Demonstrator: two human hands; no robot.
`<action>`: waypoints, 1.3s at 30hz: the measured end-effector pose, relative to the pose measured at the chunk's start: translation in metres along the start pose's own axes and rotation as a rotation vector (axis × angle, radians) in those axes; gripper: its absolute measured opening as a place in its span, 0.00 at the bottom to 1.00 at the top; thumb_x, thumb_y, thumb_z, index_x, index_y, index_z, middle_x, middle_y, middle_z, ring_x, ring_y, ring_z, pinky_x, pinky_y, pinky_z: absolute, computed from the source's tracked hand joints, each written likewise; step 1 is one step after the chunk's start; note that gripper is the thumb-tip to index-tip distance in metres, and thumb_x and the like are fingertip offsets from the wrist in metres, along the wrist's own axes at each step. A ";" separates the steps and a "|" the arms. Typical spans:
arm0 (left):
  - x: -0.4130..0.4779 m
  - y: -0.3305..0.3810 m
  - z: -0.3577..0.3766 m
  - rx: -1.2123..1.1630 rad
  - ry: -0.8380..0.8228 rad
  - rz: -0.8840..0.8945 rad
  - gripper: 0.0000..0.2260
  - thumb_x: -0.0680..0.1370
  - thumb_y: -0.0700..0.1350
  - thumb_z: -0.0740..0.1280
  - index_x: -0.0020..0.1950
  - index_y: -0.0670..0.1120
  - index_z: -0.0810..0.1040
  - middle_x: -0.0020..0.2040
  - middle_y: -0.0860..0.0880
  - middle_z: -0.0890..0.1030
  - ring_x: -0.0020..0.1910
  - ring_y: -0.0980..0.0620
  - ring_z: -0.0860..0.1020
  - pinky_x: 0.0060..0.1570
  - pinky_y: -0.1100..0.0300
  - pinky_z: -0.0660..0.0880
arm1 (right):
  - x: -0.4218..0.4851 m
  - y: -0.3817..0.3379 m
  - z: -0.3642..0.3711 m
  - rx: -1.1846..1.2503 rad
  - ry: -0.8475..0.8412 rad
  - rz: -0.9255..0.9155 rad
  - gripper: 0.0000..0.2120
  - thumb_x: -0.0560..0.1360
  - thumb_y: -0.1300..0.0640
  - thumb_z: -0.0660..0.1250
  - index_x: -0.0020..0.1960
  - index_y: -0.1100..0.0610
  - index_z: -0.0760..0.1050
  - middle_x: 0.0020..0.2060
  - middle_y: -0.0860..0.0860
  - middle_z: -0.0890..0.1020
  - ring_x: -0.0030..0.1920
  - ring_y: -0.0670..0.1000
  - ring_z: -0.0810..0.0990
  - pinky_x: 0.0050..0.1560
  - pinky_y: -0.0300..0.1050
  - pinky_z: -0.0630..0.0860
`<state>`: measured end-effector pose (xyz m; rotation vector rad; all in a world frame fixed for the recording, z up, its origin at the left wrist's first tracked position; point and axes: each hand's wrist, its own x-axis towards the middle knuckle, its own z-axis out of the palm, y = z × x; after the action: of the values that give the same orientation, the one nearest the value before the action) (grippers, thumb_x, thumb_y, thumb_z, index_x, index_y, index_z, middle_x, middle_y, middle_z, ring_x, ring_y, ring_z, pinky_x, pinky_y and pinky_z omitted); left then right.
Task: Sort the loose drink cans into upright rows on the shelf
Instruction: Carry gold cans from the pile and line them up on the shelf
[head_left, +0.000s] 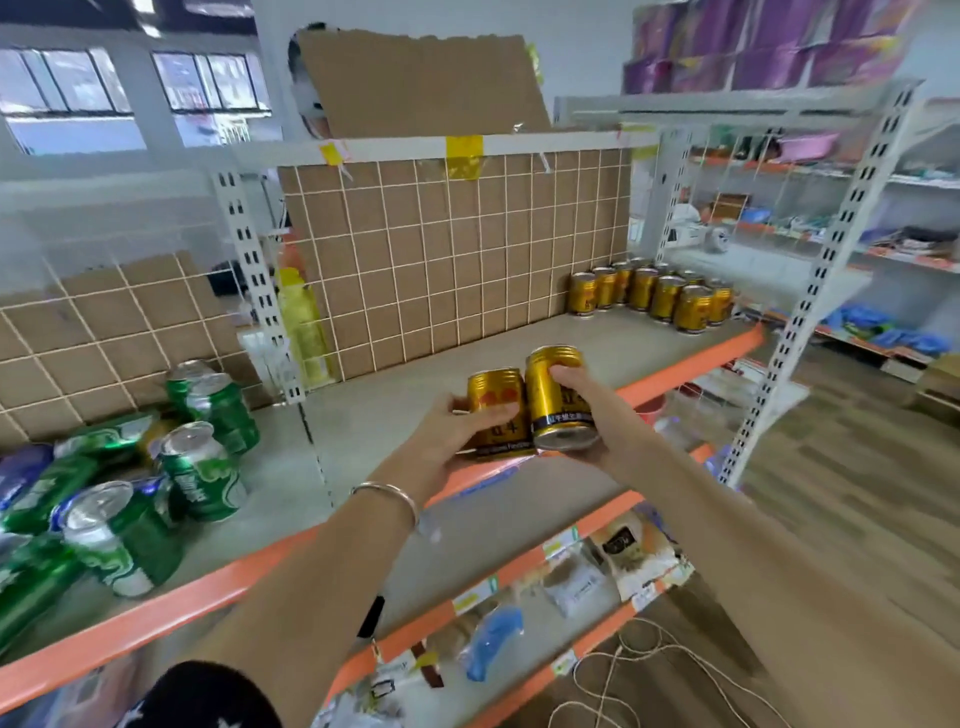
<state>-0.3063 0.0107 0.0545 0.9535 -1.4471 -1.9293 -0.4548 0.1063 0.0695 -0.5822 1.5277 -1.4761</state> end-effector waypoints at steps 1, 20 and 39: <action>0.012 -0.002 0.009 0.012 -0.005 -0.002 0.25 0.67 0.45 0.77 0.60 0.42 0.70 0.50 0.42 0.81 0.46 0.47 0.82 0.44 0.54 0.80 | 0.008 -0.001 -0.011 -0.001 0.000 0.010 0.27 0.69 0.44 0.71 0.63 0.53 0.70 0.53 0.56 0.82 0.47 0.54 0.83 0.51 0.50 0.80; 0.254 0.035 0.130 0.163 -0.149 -0.049 0.14 0.68 0.48 0.75 0.49 0.44 0.79 0.45 0.46 0.84 0.44 0.52 0.83 0.47 0.61 0.79 | 0.220 -0.083 -0.151 -0.083 0.154 -0.040 0.27 0.68 0.47 0.73 0.64 0.56 0.72 0.54 0.57 0.82 0.52 0.58 0.82 0.60 0.56 0.76; 0.429 0.027 0.216 0.179 0.156 0.029 0.28 0.58 0.36 0.81 0.56 0.45 0.77 0.51 0.47 0.83 0.52 0.47 0.81 0.60 0.46 0.75 | 0.411 -0.151 -0.253 -1.049 -0.047 -0.176 0.34 0.47 0.33 0.74 0.50 0.46 0.76 0.51 0.49 0.81 0.55 0.51 0.79 0.58 0.54 0.76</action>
<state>-0.7370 -0.2018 0.0247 1.1304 -1.5511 -1.6858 -0.9019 -0.1291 0.0681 -1.3567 2.1999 -0.6536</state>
